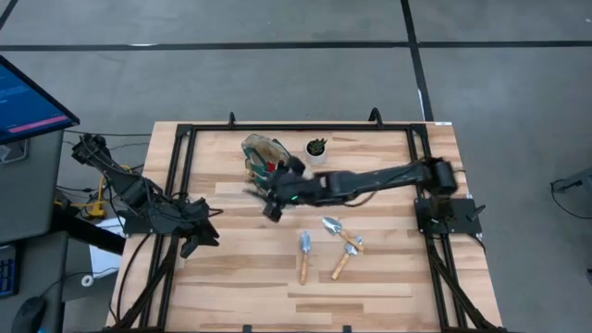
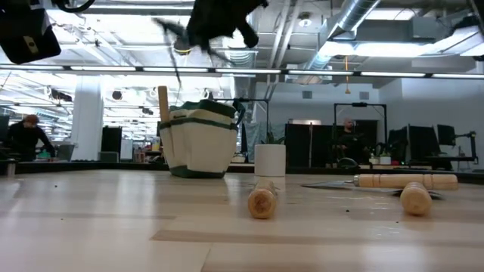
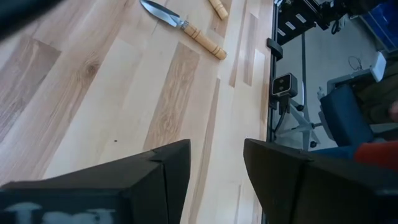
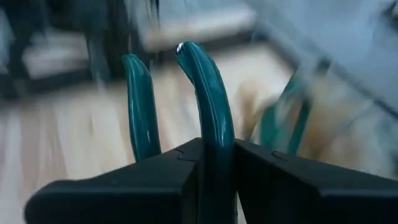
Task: Pick & Place Garden tools in Gardening bag
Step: Put the green shear scissors into the pocket of the white gardening bag
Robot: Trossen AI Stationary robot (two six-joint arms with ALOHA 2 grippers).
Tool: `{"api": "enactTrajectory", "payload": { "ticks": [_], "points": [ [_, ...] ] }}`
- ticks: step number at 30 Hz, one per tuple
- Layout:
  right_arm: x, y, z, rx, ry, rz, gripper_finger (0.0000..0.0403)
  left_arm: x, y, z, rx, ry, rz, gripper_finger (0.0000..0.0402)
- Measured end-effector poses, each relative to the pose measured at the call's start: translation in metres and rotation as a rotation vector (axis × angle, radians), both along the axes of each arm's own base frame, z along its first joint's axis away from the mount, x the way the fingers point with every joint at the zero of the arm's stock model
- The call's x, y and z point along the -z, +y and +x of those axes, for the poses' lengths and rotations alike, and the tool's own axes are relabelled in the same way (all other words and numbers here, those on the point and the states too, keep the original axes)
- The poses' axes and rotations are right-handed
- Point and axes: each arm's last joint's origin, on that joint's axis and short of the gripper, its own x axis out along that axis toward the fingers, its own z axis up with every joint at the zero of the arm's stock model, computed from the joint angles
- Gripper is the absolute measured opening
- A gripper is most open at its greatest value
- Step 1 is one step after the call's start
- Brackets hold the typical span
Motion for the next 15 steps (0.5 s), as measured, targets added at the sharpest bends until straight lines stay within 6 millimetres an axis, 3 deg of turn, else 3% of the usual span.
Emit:
{"api": "enactTrajectory", "payload": {
  "ticks": [3, 6, 12, 15],
  "points": [
    [-0.009, -0.007, -0.014, 0.013, -0.227, 0.0, 0.005, 0.0, 0.0, 0.0, 0.012, -0.005, 0.015, 0.014],
    [0.004, -0.013, -0.025, 0.085, -0.363, -0.008, 0.005, 0.0, 0.0, 0.0, 0.013, -0.006, 0.017, 0.014],
    [0.024, -0.003, -0.033, 0.238, -0.429, -0.078, 0.005, 0.0, 0.0, 0.0, 0.014, -0.007, 0.019, 0.014],
    [0.038, 0.005, -0.028, 0.287, -0.411, -0.107, 0.005, 0.0, 0.0, 0.0, 0.013, -0.008, 0.02, 0.014]
  ]
}}
